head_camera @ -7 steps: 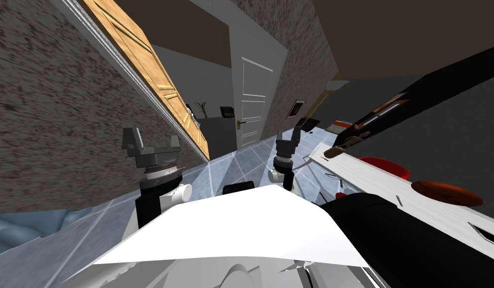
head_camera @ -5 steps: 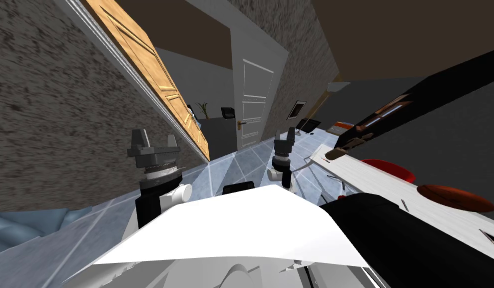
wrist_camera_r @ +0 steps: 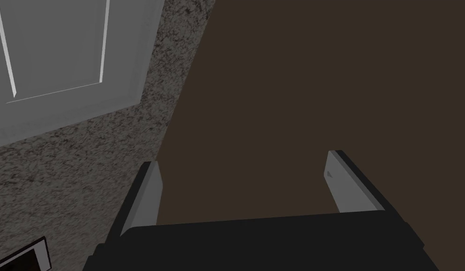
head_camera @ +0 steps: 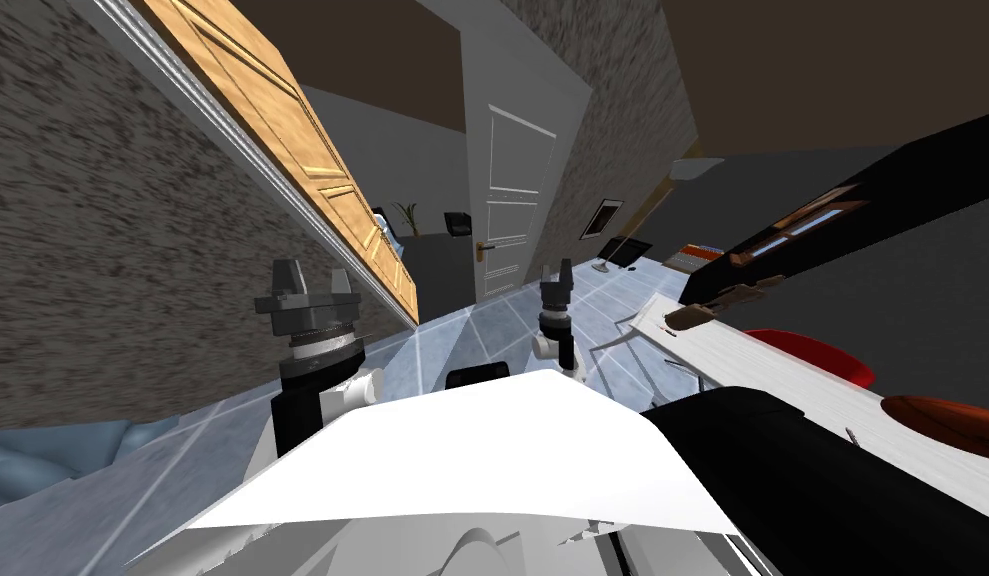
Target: Push the door open
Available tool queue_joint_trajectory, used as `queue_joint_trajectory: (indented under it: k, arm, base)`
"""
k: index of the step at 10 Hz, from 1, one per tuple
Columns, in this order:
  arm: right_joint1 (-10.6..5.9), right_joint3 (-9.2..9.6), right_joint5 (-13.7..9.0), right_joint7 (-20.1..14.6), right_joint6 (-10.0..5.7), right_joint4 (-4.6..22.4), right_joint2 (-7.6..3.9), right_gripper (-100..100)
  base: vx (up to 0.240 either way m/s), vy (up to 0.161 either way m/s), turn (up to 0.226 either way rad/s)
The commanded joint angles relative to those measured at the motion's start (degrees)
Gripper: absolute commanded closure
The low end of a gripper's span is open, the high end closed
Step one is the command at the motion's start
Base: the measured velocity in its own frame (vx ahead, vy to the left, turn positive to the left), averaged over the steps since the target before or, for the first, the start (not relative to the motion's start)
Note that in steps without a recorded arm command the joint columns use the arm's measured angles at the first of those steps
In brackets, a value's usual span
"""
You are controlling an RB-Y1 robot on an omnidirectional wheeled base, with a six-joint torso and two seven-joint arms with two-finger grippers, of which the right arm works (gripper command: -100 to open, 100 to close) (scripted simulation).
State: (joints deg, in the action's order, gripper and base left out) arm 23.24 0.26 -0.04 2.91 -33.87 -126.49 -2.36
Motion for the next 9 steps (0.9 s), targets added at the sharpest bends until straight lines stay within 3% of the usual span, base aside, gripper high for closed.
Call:
queue_joint_trajectory:
  k: [1,9]
  arm:
    - [-1.23,-0.03,0.0,-0.1,0.34,2.0,-0.30,-100]
    - [-5.89,0.34,0.2,-0.5,2.52,10.8,-1.60,-100]
  base:
    - [0.086,-0.042,0.032]
    - [0.085,-0.035,0.037]
